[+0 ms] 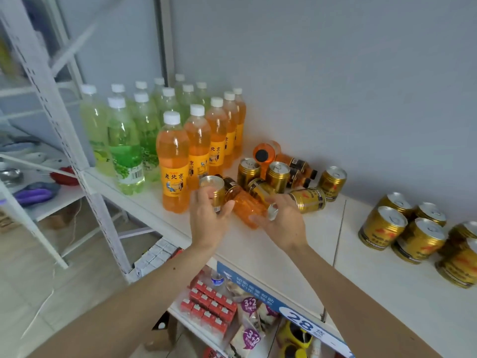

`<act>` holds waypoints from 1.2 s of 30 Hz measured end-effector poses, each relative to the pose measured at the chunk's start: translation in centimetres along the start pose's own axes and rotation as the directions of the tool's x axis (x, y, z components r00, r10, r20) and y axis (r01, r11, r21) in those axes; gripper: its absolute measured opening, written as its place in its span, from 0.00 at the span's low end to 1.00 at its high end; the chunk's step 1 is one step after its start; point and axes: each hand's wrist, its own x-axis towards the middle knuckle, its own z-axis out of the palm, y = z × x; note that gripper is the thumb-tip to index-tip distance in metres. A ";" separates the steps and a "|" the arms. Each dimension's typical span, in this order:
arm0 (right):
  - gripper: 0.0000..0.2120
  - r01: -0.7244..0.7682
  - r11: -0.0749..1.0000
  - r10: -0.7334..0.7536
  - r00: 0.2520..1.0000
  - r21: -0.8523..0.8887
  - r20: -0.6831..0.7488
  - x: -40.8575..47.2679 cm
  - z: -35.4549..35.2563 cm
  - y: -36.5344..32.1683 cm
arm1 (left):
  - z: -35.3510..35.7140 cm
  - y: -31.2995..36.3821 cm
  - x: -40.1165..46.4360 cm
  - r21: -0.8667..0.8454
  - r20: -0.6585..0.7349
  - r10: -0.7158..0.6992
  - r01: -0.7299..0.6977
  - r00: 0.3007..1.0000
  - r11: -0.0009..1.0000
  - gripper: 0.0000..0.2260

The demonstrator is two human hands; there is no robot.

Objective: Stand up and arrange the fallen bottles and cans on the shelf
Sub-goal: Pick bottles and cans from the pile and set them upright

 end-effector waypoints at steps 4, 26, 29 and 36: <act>0.31 0.018 0.992 -0.016 1.000 -0.125 0.013 0.3 1.9 -0.6 | 0.0 -1.0 0.3 -0.029 -0.066 -0.013 0.011 0.998 1.000 0.24; 0.26 -0.316 0.917 0.377 0.887 -0.242 0.268 -0.9 0.0 -1.9 | 0.4 -4.3 2.0 -0.054 0.166 -0.090 0.100 0.982 0.994 0.33; 0.24 -0.432 0.901 0.421 0.851 -0.038 0.314 -1.8 -0.9 -0.9 | 0.2 -3.9 1.3 -0.065 0.148 -0.085 0.095 0.985 0.993 0.33; 0.19 -0.522 0.750 0.407 0.848 0.405 0.339 -5.5 -3.1 1.7 | 0.5 -1.2 -0.6 -0.121 0.180 0.020 0.002 0.983 0.993 0.32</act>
